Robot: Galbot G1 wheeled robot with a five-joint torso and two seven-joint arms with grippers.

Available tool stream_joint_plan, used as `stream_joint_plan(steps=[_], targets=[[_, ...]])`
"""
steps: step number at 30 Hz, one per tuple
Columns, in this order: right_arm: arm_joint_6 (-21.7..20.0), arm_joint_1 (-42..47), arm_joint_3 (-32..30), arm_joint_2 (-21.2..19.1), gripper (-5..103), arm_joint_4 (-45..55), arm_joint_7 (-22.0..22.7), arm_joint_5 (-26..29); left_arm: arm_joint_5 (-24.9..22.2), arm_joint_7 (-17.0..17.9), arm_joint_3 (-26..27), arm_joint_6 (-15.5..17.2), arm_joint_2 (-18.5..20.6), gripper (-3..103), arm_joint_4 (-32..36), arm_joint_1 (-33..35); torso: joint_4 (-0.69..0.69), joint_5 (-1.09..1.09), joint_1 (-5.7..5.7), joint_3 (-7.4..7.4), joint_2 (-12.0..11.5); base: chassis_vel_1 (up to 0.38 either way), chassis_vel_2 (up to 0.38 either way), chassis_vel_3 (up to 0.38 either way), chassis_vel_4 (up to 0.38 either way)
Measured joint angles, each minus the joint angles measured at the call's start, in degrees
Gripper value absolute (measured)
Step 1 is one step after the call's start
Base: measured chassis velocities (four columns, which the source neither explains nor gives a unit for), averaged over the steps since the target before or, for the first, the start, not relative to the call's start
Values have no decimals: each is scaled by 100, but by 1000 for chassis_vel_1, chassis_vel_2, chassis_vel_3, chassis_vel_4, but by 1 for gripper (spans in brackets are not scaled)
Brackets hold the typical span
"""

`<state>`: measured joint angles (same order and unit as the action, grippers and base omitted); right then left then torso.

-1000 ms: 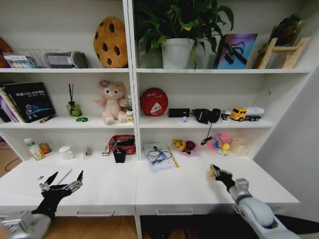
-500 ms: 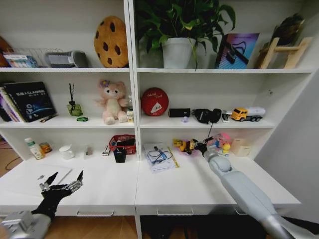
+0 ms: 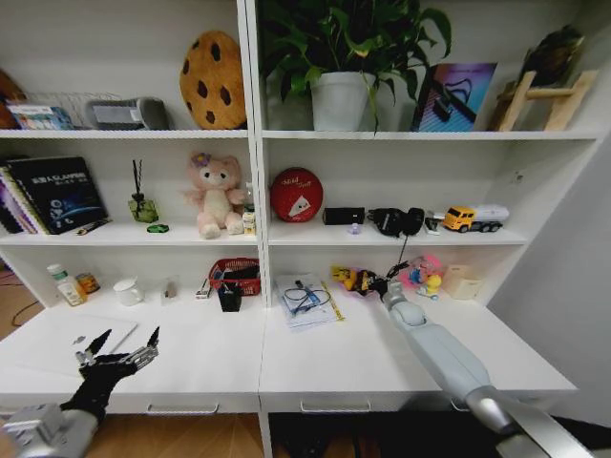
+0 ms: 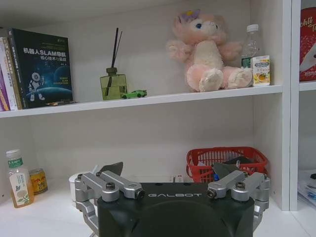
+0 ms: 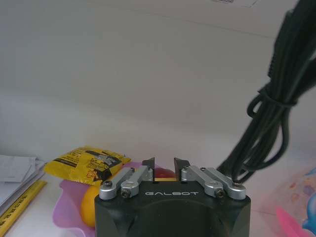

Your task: Organize the objects on the table.

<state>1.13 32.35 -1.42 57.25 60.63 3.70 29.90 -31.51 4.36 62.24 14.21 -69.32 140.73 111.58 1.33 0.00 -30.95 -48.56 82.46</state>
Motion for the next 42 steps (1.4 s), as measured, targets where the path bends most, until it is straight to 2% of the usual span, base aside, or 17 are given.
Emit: stream_joint_plan(steps=[1, 2, 3, 5, 7, 10, 11, 13, 14, 16, 19, 20, 25, 28, 32, 36, 42], targets=[[14, 59, -31, -10, 23, 56, 37, 0, 0, 0, 0, 0, 0, 100, 0, 0, 0, 1, 0, 0, 0, 0, 0, 0, 0], [60, 290, -139, -72, 33, 287, 98, -14, 0, -1, 0, 0, 0, 100, 0, 0, -1, 1, 0, 0, 0, 0, 0, 0, 0], [60, 290, -139, -72, 33, 287, 98, -14, 0, -1, 0, 0, 0, 100, 0, 0, -1, 1, 0, 0, 0, 0, 0, 0, 0], [138, 716, -343, -206, 45, 736, 158, -66, 0, 0, 0, 0, 0, 100, 0, 0, -1, 2, 0, 0, 0, 0, 0, 0, 0], [123, 949, -456, -291, 45, 1014, 159, -70, 0, 0, 0, 0, 0, 100, 0, 0, -1, 1, 0, 0, 0, 0, 0, 0, 0], [-135, 1836, -1031, -556, 61, 1950, 152, 42, 0, -1, 0, 0, 0, 100, 0, 0, 1, 1, 0, 1, 1, 0, 0, 0, 0], [-135, 1836, -1031, -556, 61, 1950, 152, 42, 0, -1, 0, 0, 0, 100, 0, 0, 1, 1, 0, 1, 1, 0, 0, 0, 0], [-324, 2586, -1693, -669, 71, 2694, 306, 188, 0, -3, -1, 0, 0, 100, 0, 0, 1, 1, 1, 1, 1, 0, 0, 0, 0], [-324, 2586, -1693, -669, 71, 2694, 306, 188, 0, -3, -1, 0, 0, 100, 0, 0, 1, 1, 1, 1, 1, 0, 0, 0, 0], [-351, 3307, -2256, -712, 83, 3368, 546, 216, 0, -1, 0, 0, 0, 100, 0, 0, 1, -1, 1, 1, 1, 0, 0, 0, 0], [-343, 4027, -2689, -712, 88, 4012, 877, 213, 0, -2, 0, 0, 0, 100, 0, 0, 0, 2, 1, 1, 1, 0, 0, 0, 0], [-393, 4601, -3114, -666, 97, 4509, 1068, 200, 0, 0, 0, 0, 0, 100, 1, 0, -1, -1, 1, 1, 1, 0, 0, 0, 0], [-433, 5644, -3964, -430, 99, 5409, 1172, 123, 0, -2, 0, 0, 0, 100, 0, 0, 0, 1, 1, 1, 2, 0, 0, 0, 0], [-419, 6897, -4878, 99, 100, 6457, 1165, -24, 0, -1, 0, 0, 0, 100, 0, 0, 1, 0, 2, 1, 2, 0, 0, 0, 0], [-215, 7582, -5317, 524, 100, 6916, 975, -67, 0, 0, 0, 0, 0, 100, 0, 0, 0, -1, 2, 1, 2, 0, 0, 0, 0], [11, 8010, -5469, 799, 100, 7153, 752, -149, 0, -1, 0, 0, 0, 100, 0, 0, -1, 0, 2, 0, 2, 0, 0, 0, 0], [-184, 8152, -5453, 998, 100, 7439, 765, -174, 0, -1, 0, 0, 0, 100, 0, 0, -1, 0, 1, 0, 1, 0, 0, 0, 0]])
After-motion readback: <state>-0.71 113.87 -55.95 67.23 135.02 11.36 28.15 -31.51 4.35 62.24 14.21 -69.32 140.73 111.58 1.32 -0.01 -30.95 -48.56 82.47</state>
